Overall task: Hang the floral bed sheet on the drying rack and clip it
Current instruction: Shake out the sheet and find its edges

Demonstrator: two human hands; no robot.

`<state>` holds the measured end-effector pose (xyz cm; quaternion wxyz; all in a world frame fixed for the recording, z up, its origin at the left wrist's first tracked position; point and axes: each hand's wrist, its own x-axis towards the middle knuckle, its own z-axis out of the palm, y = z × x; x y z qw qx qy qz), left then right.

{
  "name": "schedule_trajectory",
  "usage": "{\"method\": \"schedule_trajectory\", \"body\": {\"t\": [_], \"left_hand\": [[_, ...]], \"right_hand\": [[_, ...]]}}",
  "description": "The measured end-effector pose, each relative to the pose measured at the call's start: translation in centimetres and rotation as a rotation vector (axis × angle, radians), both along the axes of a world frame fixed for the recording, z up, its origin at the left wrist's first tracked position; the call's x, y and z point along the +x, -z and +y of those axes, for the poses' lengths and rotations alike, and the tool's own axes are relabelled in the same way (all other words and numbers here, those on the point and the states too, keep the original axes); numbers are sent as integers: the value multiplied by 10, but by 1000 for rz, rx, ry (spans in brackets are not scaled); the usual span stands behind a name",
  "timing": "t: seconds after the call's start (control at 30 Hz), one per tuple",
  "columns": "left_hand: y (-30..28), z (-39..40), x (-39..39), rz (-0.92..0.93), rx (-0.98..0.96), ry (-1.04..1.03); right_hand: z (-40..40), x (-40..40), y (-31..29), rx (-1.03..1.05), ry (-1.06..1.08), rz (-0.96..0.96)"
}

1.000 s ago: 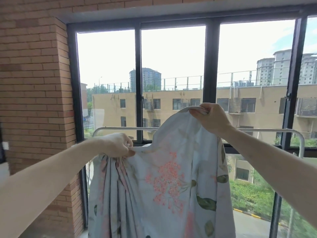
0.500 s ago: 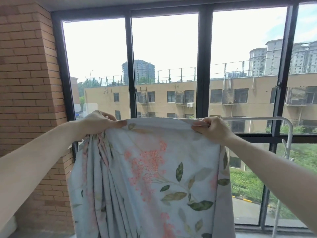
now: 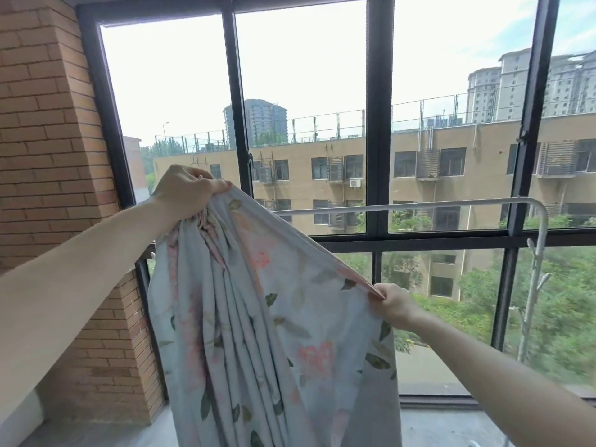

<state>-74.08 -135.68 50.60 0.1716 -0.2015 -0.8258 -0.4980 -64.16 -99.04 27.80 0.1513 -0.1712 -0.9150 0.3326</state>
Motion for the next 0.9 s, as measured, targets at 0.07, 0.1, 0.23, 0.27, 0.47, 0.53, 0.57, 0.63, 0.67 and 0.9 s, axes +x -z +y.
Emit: {"method": "schedule_trajectory", "body": {"t": [0.07,0.1,0.23,0.27,0.47,0.53,0.57,0.63,0.67,0.9], "left_hand": [[0,-5,-4,35,-42,-17],[2,-8,-7,53,-79,-38],[7,-29,-20,116,-254,-187],[8,-35,-23,122,-286,-218],[12,-62,-33,106,-383,-305],[14,-66,-31,83,-396,-284],[14,-66,-28,70,-388,-251],[15,-62,-22,38,-347,-166],[14,-58,-18,29,-328,-139],[12,-54,-15,-3,-239,-94]], "right_hand": [[8,0,13,-59,25,-26],[12,0,13,-86,34,-34],[33,-4,-33,-126,56,10],[37,-3,-59,-143,55,87],[14,3,-188,-302,56,470],[10,10,-208,-204,75,429],[13,11,-216,-190,118,492],[18,14,-227,-209,184,670],[16,15,-230,-168,129,655],[20,25,-236,61,27,638]]}}
